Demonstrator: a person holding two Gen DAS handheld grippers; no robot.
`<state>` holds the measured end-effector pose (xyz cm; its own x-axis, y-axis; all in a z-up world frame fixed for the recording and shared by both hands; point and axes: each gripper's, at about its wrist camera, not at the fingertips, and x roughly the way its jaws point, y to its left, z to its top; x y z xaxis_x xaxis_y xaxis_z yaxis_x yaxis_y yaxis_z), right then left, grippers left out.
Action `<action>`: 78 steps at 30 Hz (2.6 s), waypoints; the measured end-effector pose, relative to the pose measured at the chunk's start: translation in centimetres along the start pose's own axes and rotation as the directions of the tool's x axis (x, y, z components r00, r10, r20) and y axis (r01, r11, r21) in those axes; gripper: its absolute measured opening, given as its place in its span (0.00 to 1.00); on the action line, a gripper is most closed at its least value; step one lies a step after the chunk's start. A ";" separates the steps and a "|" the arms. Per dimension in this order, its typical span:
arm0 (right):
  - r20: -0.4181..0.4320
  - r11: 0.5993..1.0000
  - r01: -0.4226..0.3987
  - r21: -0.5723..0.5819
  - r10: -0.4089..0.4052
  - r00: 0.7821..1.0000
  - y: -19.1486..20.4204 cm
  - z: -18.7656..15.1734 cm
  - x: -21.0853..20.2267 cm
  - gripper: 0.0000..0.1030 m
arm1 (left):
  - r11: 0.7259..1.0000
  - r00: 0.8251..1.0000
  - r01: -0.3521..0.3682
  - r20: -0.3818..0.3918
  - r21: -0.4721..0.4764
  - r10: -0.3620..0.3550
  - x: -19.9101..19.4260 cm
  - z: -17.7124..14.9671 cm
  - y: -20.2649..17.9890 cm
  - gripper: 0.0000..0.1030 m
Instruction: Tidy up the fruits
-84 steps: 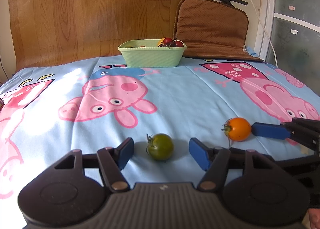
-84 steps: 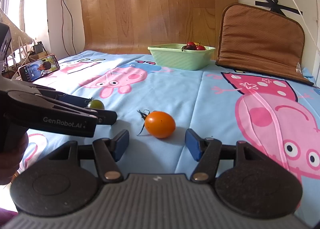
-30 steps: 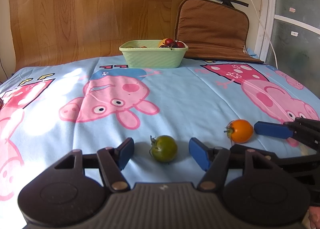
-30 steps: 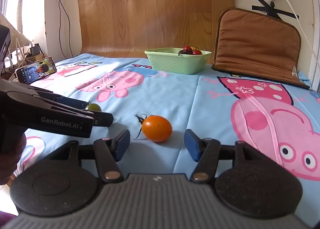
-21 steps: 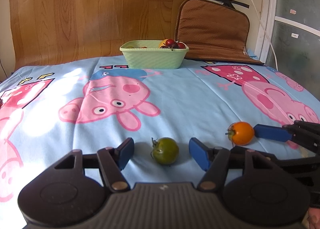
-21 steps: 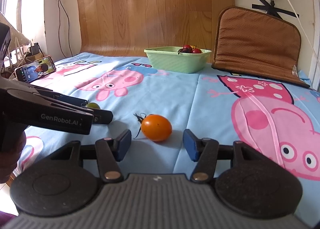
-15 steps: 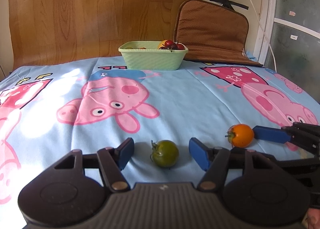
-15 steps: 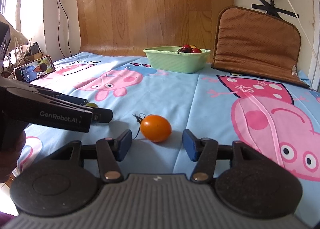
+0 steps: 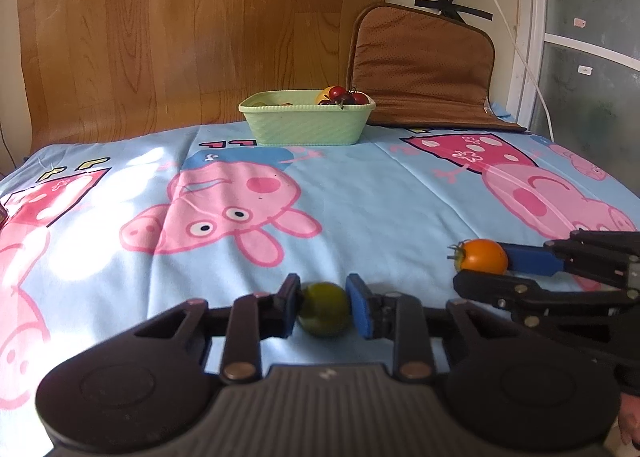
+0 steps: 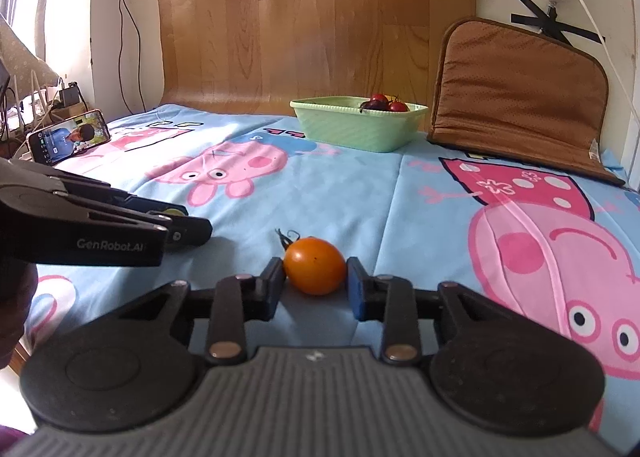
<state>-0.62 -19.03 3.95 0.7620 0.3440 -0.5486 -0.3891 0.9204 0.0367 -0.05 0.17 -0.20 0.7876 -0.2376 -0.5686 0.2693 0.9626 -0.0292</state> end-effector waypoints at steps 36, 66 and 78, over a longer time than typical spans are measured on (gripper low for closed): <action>0.127 1.000 0.016 -0.013 -0.014 0.992 -5.9 14.1 14.2 0.37 | 0.996 0.999 0.020 0.027 -0.088 -0.018 17.0 19.8 6.5 0.32; 0.055 0.935 -0.071 0.347 0.055 0.997 0.4 5.0 -1.5 0.47 | 0.964 0.956 -0.252 0.134 -0.083 0.262 -3.3 7.5 1.0 1.00; 0.085 0.936 -0.061 0.347 0.034 0.996 0.6 5.0 -2.1 0.52 | 0.946 0.937 -0.315 0.135 -0.076 0.322 -3.5 7.0 0.7 1.00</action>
<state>0.14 -18.33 9.28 0.7897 0.3892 -0.4742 -0.2310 0.9047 0.3579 1.26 0.75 7.53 0.8995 0.0701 -0.4313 -0.0348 0.9954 0.0892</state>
